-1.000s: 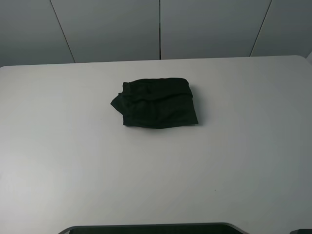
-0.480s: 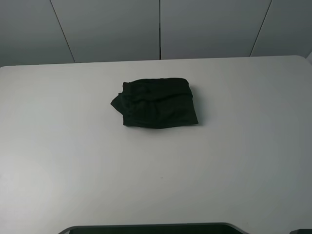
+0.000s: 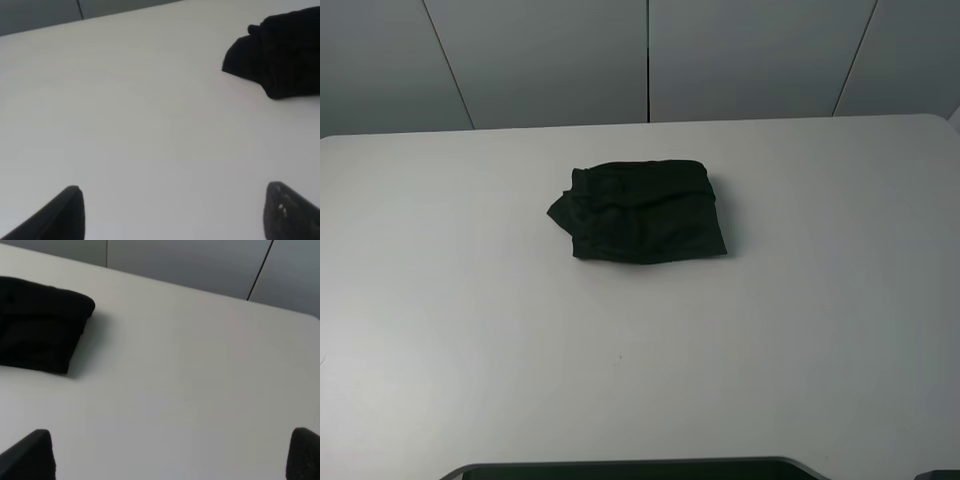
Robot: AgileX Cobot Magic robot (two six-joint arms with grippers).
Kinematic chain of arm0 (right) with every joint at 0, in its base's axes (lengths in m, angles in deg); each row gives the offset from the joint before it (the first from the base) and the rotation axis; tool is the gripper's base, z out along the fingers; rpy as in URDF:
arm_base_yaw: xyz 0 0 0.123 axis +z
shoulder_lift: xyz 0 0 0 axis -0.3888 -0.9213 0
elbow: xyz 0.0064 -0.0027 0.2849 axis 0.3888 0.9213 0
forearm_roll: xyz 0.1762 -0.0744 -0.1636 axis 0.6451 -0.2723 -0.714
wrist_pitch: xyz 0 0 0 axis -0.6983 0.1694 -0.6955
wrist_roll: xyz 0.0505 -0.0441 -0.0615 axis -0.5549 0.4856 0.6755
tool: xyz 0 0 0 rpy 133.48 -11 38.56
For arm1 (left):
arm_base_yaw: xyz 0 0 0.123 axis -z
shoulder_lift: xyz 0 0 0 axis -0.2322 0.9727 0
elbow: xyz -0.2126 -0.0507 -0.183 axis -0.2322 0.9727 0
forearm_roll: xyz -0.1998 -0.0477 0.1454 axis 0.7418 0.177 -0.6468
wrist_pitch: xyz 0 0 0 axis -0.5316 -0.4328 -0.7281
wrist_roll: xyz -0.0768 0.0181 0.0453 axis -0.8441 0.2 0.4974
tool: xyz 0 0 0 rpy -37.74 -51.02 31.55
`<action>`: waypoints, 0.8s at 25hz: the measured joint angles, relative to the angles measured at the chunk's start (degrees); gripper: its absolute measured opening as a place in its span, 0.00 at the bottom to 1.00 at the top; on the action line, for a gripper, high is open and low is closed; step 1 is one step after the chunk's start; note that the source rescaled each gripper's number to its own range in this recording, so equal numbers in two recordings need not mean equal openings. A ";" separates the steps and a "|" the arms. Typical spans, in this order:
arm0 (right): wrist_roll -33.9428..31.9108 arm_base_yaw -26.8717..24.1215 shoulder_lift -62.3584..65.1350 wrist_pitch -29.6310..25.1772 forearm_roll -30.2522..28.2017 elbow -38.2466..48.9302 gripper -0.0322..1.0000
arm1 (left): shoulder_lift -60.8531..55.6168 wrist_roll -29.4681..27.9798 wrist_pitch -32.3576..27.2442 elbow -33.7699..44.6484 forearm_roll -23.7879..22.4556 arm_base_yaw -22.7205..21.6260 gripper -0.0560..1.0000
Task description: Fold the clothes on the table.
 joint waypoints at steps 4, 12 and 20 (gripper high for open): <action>0.00 0.00 0.00 2.49 1.59 3.80 1.00 | 0.00 0.11 1.39 0.94 1.74 0.00 0.94; 0.00 0.00 0.11 3.65 1.71 3.83 1.00 | -0.07 0.41 3.54 2.33 2.24 0.00 0.94; 0.00 0.00 0.24 3.65 1.71 3.83 1.00 | -0.07 -1.32 4.10 2.46 1.91 0.00 0.94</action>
